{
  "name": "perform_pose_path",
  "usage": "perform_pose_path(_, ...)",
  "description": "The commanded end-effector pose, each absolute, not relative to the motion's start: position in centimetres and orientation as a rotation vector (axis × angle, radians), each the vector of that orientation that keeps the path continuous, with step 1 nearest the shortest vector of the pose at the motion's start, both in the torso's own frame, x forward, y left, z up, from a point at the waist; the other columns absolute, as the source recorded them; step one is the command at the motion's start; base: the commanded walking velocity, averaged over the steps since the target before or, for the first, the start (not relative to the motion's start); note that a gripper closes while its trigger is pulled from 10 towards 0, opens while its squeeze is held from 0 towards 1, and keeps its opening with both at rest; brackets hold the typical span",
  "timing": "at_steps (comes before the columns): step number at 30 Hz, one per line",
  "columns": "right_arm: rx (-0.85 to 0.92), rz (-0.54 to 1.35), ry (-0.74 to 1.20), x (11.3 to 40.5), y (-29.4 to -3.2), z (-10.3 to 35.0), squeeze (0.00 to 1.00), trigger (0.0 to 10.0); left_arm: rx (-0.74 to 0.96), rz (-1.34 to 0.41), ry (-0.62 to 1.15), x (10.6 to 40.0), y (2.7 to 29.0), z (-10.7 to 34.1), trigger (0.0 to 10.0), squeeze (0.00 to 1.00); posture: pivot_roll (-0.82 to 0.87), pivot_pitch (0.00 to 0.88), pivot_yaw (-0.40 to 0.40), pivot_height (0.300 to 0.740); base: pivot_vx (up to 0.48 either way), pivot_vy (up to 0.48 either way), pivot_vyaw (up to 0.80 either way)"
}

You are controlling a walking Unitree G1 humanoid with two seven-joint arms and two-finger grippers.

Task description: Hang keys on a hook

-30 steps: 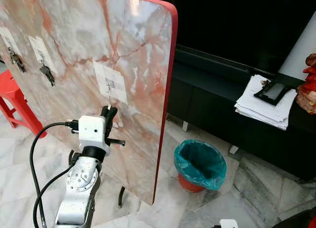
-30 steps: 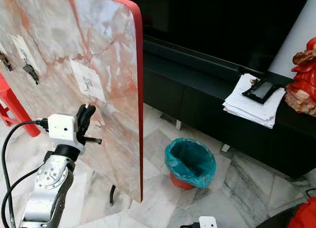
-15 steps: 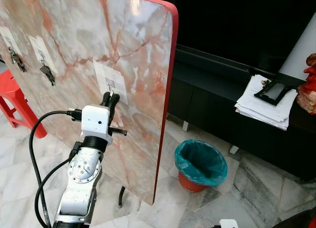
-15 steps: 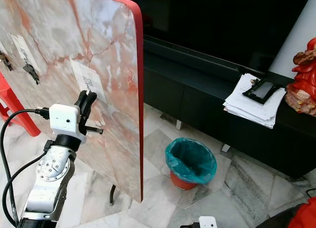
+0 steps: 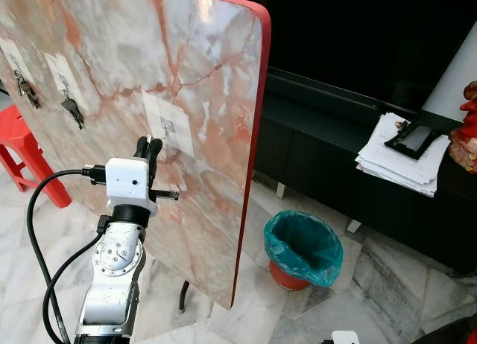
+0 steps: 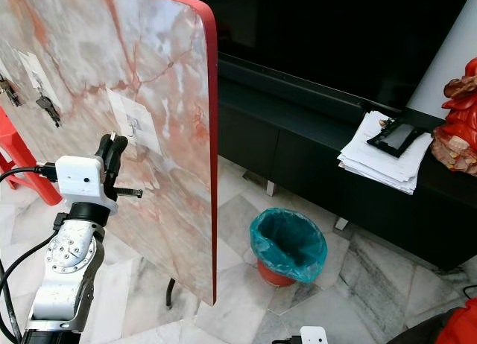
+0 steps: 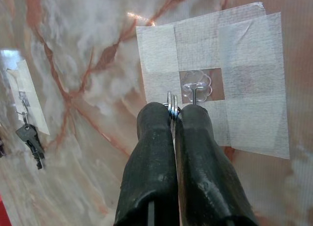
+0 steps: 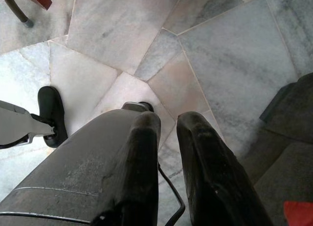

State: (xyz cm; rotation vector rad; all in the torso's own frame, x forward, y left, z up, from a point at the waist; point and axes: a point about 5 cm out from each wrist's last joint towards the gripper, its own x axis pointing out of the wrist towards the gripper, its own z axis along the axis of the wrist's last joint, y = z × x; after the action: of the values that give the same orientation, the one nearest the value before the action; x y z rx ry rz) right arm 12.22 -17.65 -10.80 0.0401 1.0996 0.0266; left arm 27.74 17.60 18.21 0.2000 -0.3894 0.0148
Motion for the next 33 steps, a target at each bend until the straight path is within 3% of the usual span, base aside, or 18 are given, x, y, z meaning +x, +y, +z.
perform_pose_path(1,0.037,0.026,1.125,11.6,-17.7,-11.0,0.0,10.0,0.195,0.016,-0.405,27.9,17.4,18.6,10.0,0.0,-0.04,0.033,-0.056,0.74,0.0,0.0,0.0)
perform_pose_path(33,0.035,0.028,1.127,11.6,-17.8,-11.0,0.0,10.0,0.12,-0.018,-0.266,28.4,16.6,16.7,10.0,0.0,-0.04,0.034,-0.057,0.74,0.0,0.0,0.0)
